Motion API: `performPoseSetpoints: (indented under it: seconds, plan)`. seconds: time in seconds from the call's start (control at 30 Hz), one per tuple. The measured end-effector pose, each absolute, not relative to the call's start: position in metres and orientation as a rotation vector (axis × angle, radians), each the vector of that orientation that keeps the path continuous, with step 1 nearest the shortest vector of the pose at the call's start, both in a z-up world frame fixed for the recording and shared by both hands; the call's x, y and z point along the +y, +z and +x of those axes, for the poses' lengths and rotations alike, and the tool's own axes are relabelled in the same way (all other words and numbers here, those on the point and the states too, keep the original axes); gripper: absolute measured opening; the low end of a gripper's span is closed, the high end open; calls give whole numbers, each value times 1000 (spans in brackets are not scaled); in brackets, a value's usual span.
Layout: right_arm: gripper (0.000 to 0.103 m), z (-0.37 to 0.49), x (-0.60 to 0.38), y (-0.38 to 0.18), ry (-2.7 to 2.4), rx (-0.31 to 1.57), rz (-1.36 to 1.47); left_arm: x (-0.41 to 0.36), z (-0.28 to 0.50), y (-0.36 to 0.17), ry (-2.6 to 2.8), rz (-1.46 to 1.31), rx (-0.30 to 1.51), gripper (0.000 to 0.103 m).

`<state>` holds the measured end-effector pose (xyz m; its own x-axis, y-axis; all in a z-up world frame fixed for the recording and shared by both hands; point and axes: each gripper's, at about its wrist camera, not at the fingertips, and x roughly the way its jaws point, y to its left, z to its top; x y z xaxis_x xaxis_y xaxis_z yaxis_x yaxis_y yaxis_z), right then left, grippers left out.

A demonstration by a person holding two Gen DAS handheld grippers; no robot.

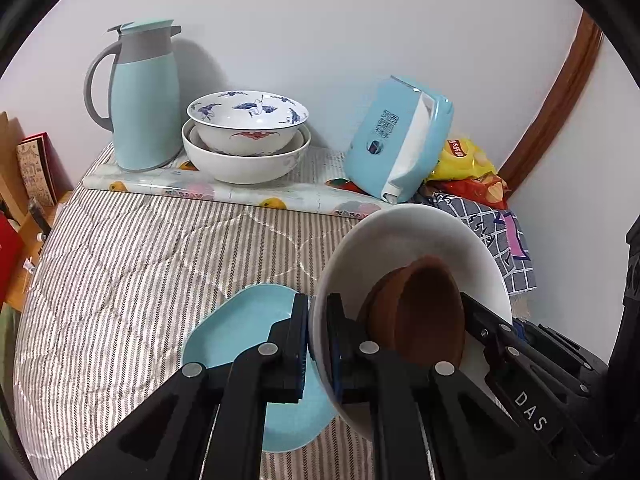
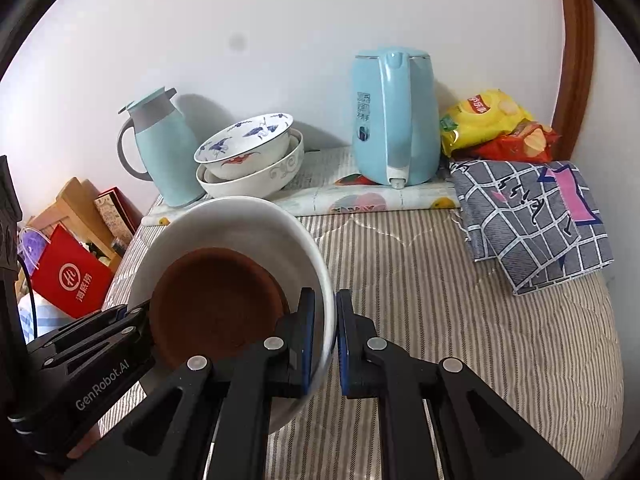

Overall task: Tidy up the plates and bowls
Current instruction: 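Lower the white bowl onto the blue plate stack with the left tool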

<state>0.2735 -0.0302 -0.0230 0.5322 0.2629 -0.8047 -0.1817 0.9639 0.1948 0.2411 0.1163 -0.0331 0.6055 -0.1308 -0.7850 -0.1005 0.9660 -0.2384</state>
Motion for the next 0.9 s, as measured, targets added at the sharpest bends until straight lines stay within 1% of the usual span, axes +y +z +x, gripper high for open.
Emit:
performPoseSetpoints:
  seconds: [0.9]
  plan:
    - [10, 282, -1, -47, 311, 1014, 77, 147, 245, -55, 24, -302, 959, 10]
